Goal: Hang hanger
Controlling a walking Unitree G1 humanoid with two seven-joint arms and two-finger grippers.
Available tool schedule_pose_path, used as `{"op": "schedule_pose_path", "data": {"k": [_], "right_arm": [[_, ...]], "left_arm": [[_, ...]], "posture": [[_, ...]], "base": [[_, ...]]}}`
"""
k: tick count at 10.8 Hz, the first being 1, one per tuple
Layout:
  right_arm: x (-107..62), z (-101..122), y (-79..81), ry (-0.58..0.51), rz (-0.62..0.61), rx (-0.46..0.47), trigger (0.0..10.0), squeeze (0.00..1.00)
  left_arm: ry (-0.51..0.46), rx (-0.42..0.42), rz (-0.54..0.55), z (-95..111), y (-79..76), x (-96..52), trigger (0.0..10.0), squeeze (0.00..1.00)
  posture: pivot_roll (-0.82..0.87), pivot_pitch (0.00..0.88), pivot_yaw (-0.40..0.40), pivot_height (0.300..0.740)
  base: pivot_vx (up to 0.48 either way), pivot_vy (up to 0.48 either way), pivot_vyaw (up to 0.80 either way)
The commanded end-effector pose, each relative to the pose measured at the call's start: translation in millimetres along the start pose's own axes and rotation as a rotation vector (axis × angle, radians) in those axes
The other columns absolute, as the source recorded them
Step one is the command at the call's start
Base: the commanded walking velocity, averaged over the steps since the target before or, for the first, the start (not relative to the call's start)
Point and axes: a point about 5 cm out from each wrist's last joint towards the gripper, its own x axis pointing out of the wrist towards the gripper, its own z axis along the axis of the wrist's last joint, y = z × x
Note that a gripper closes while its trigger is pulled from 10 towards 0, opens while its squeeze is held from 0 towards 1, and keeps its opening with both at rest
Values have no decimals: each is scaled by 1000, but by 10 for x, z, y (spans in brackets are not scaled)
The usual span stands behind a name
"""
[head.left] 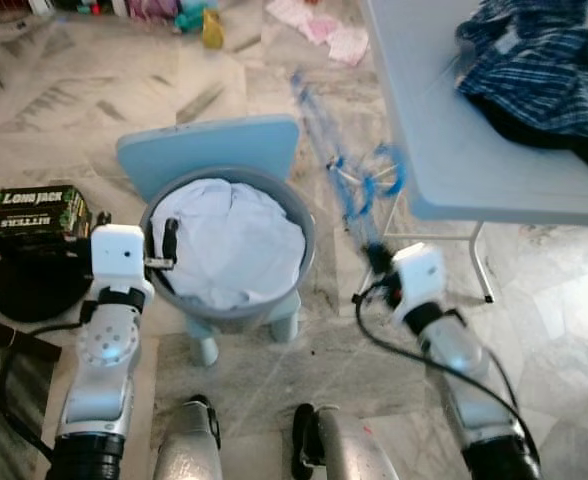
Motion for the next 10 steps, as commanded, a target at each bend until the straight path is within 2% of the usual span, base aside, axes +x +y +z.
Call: {"op": "schedule_pose_path", "data": {"k": [1,4,10], "right_arm": [[-52,-80,-8,34,5,17,10000,0],[-73,-57,-70,23,-31,-5,10000,0],[-69,-32,-62,10,-41,-28,10000,0]], "left_arm": [[28,2,-16,-67,-20,-42,10000,0],[13,-1,-35,-56,6,-68,10000,0],[9,-6,-56,-50,-23,-84,10000,0]], "posture": [[90,232,-120,740],[86,244,-120,740],[83,252,-118,740]], "base": [[0,0,0],[0,0,0],[290,0,0]]}}
